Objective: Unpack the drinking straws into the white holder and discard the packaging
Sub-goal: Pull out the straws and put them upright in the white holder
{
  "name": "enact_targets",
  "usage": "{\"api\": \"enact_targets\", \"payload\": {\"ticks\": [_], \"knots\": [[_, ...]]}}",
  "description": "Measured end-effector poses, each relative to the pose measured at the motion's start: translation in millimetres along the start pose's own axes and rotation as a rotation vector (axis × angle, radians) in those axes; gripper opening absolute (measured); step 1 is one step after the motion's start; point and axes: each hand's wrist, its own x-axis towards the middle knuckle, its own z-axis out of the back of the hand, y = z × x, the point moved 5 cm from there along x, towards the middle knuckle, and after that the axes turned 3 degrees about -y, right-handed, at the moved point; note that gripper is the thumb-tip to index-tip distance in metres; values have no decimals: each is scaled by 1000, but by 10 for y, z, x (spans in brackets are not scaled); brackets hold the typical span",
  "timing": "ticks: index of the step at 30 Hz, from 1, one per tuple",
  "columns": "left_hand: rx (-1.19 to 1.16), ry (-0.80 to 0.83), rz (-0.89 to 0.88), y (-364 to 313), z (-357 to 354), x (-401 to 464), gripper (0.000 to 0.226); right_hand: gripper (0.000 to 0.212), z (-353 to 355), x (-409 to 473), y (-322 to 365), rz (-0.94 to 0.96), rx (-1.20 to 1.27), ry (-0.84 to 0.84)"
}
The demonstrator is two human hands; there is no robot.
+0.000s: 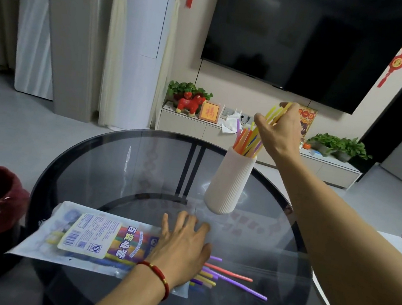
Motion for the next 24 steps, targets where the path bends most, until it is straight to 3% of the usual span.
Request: {"api": "enact_targets", "payload": {"ticks": [2, 8, 12, 13, 16, 18, 20, 24], "knots": [[-1, -5, -1, 10, -3, 5, 43, 67, -3, -20, 56, 44, 80, 16], [-16, -9, -6, 26, -4, 7, 43, 45, -172, -127, 51, 91, 42, 315], [-8, -17, -17, 22, 1, 1, 43, 51, -43, -129, 116, 139, 65, 116], [-4, -15, -17, 27, -1, 2, 43, 48, -52, -139, 134, 195, 44, 145], [9, 1, -17, 38, 3, -1, 42, 43, -217, -239, 85, 324, -82, 451], [9, 4, -13, 48, 5, -1, 42, 46, -218, -222, 41, 295, -27, 404], [18, -2, -11, 55, 13, -6, 42, 58, -171, -168, 68, 301, 22, 251], [33, 16, -10, 77, 1, -16, 44, 71, -178, -145, 153, 416, -72, 136]]}}
